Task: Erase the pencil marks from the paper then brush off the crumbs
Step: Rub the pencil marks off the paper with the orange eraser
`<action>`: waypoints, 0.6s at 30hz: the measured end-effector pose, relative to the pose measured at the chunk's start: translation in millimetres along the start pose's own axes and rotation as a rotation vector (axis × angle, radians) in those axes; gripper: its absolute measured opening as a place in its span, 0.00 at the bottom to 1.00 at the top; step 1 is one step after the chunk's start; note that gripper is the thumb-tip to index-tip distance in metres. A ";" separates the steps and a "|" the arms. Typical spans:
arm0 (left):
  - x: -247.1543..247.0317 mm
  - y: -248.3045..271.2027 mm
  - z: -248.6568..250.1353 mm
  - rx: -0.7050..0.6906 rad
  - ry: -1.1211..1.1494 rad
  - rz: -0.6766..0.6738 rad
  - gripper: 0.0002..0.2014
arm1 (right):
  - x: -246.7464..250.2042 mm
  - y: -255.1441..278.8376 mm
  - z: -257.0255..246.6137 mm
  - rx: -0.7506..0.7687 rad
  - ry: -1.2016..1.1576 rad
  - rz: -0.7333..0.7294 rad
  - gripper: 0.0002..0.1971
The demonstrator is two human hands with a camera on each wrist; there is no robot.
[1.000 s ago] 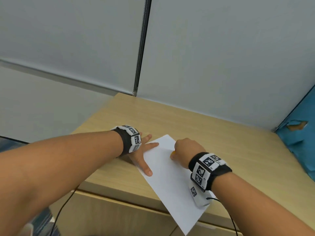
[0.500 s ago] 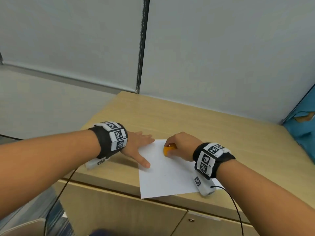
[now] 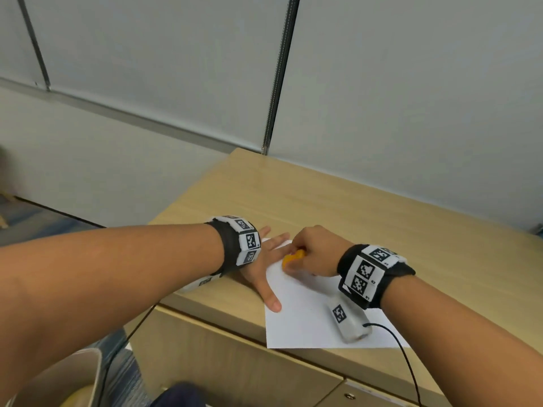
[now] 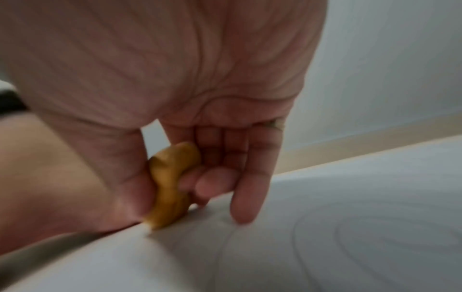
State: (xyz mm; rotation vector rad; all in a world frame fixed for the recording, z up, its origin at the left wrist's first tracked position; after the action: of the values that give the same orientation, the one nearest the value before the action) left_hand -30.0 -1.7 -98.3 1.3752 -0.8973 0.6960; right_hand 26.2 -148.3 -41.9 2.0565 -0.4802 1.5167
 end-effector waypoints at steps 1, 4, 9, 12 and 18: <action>-1.6 -3.9 -1.1 0.004 0.001 0.003 0.79 | 2.1 -5.5 1.8 -0.054 -0.009 0.046 0.15; -0.1 -4.6 0.6 0.007 -0.021 0.017 0.79 | -1.7 -9.1 -5.4 -0.052 0.011 0.057 0.15; 3.0 4.8 2.9 0.024 0.018 0.001 0.75 | -2.1 -3.9 -11.3 -0.051 -0.096 -0.133 0.17; 1.4 -0.2 1.0 0.032 0.000 -0.011 0.81 | 8.5 -14.0 -8.2 -0.091 0.092 0.048 0.13; -1.8 -6.7 0.1 0.019 -0.035 -0.026 0.76 | -7.2 -2.5 -14.8 -0.005 -0.065 -0.159 0.14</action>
State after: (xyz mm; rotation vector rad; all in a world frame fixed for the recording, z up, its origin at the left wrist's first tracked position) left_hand -25.2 -2.3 -103.2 1.4169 -0.9011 0.6639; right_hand 14.2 -137.5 -46.0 2.0925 -0.3351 1.3584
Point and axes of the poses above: each hand's wrist, its own y-axis away from the middle knuckle, its own x-axis out of the back of the hand, z = x × y, the point moved 2 cm from there along -y, towards the middle knuckle, and after that the axes turned 1 degree about z, right-handed, at the moved point
